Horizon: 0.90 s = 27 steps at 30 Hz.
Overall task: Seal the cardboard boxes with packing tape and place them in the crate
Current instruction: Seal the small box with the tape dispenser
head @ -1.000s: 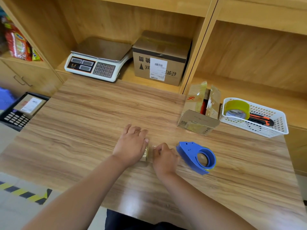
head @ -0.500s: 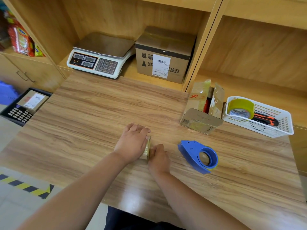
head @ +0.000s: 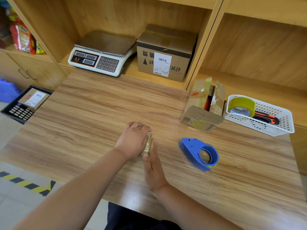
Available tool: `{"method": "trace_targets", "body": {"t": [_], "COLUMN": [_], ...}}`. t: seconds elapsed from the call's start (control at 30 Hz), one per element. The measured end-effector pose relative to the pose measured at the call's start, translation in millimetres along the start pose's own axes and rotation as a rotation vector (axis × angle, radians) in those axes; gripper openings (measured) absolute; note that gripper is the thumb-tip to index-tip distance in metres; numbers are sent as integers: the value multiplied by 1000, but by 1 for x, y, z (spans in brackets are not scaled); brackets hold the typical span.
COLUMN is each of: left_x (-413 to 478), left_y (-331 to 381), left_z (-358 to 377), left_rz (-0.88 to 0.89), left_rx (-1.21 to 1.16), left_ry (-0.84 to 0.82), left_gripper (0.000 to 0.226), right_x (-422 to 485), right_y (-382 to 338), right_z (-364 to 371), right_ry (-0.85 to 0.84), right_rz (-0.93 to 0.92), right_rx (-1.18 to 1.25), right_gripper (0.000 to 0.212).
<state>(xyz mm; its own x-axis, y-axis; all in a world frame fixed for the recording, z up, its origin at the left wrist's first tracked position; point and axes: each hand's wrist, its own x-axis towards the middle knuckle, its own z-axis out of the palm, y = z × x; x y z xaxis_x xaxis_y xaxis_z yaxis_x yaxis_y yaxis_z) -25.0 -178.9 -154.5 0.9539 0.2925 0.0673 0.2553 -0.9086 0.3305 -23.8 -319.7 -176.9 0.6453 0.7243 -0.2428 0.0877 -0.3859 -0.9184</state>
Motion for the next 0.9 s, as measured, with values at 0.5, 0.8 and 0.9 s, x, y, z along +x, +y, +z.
{"method": "trace_targets", "body": {"t": [0.5,0.8,0.9], "left_x": [-4,-1,-3], "left_y": [-3,-10,-26], "left_z": [0,-22,-22], "left_rz": [-62,-171,-69], "left_rx": [-126,-494,-353], "left_ry": [-15,41,-4], "left_gripper": [32,39,33], "right_x": [11,36,41], "right_y": [9,-15,-18], "right_z": [-20,-41,-42], "right_ry": [-32,-13,48], "right_rz": [131,11,20], "right_rx": [-123,12,21], "right_gripper": [73,68,56]}}
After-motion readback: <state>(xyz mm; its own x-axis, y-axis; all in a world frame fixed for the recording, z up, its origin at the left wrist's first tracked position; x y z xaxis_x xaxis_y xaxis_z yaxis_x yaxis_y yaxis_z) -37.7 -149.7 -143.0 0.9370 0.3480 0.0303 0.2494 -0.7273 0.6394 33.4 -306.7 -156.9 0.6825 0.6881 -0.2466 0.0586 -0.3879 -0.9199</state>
